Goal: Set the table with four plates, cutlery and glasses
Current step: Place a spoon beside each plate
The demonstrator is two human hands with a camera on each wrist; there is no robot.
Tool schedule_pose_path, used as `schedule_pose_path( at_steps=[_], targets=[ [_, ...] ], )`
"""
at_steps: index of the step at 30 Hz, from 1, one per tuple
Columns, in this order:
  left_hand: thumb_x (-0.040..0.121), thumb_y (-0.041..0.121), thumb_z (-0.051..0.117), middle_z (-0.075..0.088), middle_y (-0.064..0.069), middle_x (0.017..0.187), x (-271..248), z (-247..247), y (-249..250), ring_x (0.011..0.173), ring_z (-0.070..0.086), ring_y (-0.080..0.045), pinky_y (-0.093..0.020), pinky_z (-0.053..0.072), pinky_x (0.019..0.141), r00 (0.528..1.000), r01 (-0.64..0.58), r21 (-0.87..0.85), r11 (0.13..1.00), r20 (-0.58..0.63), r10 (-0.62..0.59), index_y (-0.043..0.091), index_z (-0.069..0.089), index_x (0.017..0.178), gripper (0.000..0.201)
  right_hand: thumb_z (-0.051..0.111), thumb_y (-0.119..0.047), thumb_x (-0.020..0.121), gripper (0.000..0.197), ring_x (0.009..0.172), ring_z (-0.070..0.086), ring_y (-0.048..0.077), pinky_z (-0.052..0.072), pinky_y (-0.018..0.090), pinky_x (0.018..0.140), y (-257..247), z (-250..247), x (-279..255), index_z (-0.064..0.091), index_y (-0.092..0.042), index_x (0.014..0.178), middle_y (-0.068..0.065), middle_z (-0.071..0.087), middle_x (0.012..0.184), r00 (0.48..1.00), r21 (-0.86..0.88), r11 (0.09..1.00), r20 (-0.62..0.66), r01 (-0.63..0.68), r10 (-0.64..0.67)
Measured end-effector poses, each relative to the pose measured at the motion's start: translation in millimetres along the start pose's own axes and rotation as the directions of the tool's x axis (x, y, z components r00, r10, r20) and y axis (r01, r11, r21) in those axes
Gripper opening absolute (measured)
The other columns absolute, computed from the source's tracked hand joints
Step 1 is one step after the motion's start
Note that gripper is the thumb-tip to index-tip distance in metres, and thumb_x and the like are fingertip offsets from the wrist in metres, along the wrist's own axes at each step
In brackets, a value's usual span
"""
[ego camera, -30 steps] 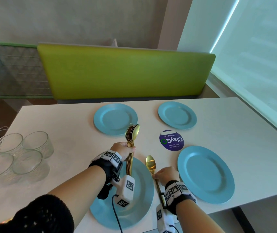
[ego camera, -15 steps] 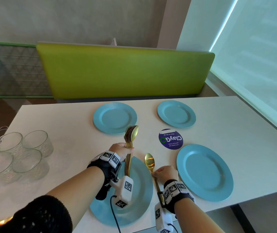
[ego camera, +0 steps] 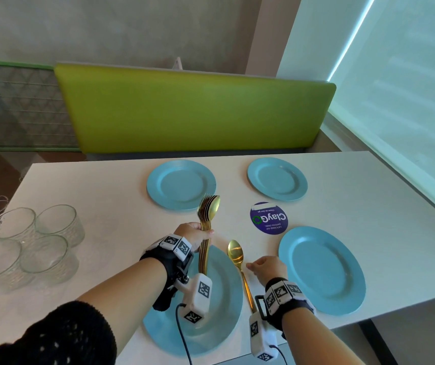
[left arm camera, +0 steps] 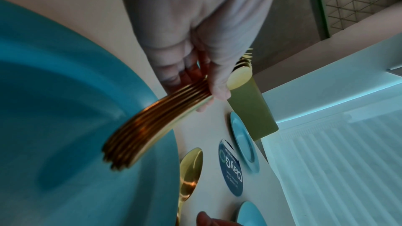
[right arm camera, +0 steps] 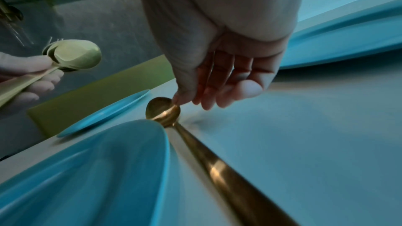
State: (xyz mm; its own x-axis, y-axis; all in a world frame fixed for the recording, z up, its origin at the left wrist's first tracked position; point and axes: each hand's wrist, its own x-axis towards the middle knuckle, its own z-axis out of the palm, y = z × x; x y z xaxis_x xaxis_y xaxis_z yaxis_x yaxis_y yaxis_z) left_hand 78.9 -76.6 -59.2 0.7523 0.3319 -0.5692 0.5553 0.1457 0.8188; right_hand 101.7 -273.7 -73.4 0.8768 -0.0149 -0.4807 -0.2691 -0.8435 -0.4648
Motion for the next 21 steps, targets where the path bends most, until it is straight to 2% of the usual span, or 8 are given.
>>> schedule_pose_path(
  at_steps=[2,4,7,8,11,15,19,21],
  targets=[
    [0.080,0.008,0.072,0.066,-0.006,0.065,2.9,1.6,2.9,0.069,0.063,-0.024,-0.039,0.055,0.085,1.000,-0.004,0.011,1.000,0.015,0.004,0.012,0.063,0.065,0.018,0.066,-0.034,0.085,0.032,0.079,0.059,0.020,0.052,0.031,0.082,-4.0,-6.6,3.6,0.054,-0.023,0.057,0.004,0.069,0.085,1.000,0.012,1.000,-0.010,0.003,-0.003],
    [0.080,0.005,0.071,0.065,-0.003,0.055,3.8,3.8,8.2,0.060,0.060,-0.020,-0.034,0.055,0.072,0.999,-0.014,-0.004,1.000,0.052,0.014,0.010,0.062,0.065,0.018,0.063,-0.035,0.087,0.035,0.073,0.056,0.020,0.053,0.032,0.079,-11.1,-14.6,5.7,0.054,-0.022,0.056,0.002,0.064,0.078,1.000,0.044,0.999,-0.017,0.008,-0.007],
    [0.081,0.004,0.070,0.063,-0.004,0.058,-0.5,8.7,14.3,0.052,0.060,-0.013,-0.024,0.054,0.058,0.993,-0.006,-0.007,1.000,0.121,0.007,0.008,0.061,0.068,0.016,0.061,-0.033,0.089,0.027,0.058,0.053,0.016,0.050,0.028,0.058,-26.6,-23.6,2.3,0.060,-0.016,0.068,-0.001,0.061,0.072,0.999,0.220,0.976,0.036,0.002,-0.010],
    [0.081,0.005,0.071,0.063,-0.004,0.061,-1.1,10.8,15.4,0.053,0.060,-0.013,-0.024,0.054,0.059,0.990,-0.002,0.000,1.000,0.144,0.002,0.008,0.061,0.070,0.015,0.060,-0.033,0.090,0.023,0.056,0.052,0.013,0.047,0.024,0.053,-33.0,-25.6,0.1,0.061,-0.015,0.076,-0.002,0.061,0.073,0.998,0.305,0.952,0.065,-0.001,-0.019],
    [0.080,0.008,0.072,0.066,-0.004,0.066,2.4,17.6,18.3,0.056,0.062,-0.013,-0.024,0.056,0.061,0.974,-0.003,0.042,0.999,0.228,-0.007,0.009,0.062,0.074,0.012,0.056,-0.032,0.094,0.021,0.058,0.052,0.012,0.044,0.022,0.054,-52.2,-28.3,-3.1,0.063,-0.012,0.092,-0.002,0.061,0.077,0.988,0.503,0.864,0.137,-0.008,-0.071],
    [0.081,0.004,0.070,0.067,0.000,0.057,4.0,29.5,18.6,0.048,0.063,-0.009,-0.023,0.057,0.056,0.941,-0.025,0.070,0.997,0.340,0.000,0.008,0.064,0.077,0.008,0.055,-0.025,0.095,0.021,0.054,0.052,0.013,0.043,0.021,0.049,-60.2,-26.9,-3.9,0.065,-0.012,0.081,0.001,0.062,0.070,0.978,0.643,0.765,0.176,-0.029,-0.111],
    [0.079,0.002,0.071,0.070,-0.007,0.073,4.6,41.7,25.2,0.071,0.067,-0.021,-0.041,0.057,0.084,0.915,-0.058,0.109,0.992,0.402,0.009,0.009,0.066,0.079,0.009,0.056,-0.018,0.094,0.017,0.047,0.054,0.009,0.042,0.019,0.045,-56.0,-30.4,1.5,0.065,-0.010,0.082,-0.001,0.060,0.059,0.980,0.679,0.733,0.170,-0.039,-0.104],
    [0.080,0.002,0.070,0.068,-0.009,0.077,6.4,48.8,30.3,0.067,0.067,-0.018,-0.035,0.058,0.076,0.909,-0.060,0.090,0.994,0.417,0.017,0.008,0.065,0.081,0.008,0.056,-0.017,0.094,0.017,0.045,0.054,0.008,0.042,0.018,0.044,-52.8,-37.7,8.0,0.064,-0.009,0.082,-0.002,0.060,0.056,0.982,0.696,0.717,0.156,-0.036,-0.102]
  ],
)
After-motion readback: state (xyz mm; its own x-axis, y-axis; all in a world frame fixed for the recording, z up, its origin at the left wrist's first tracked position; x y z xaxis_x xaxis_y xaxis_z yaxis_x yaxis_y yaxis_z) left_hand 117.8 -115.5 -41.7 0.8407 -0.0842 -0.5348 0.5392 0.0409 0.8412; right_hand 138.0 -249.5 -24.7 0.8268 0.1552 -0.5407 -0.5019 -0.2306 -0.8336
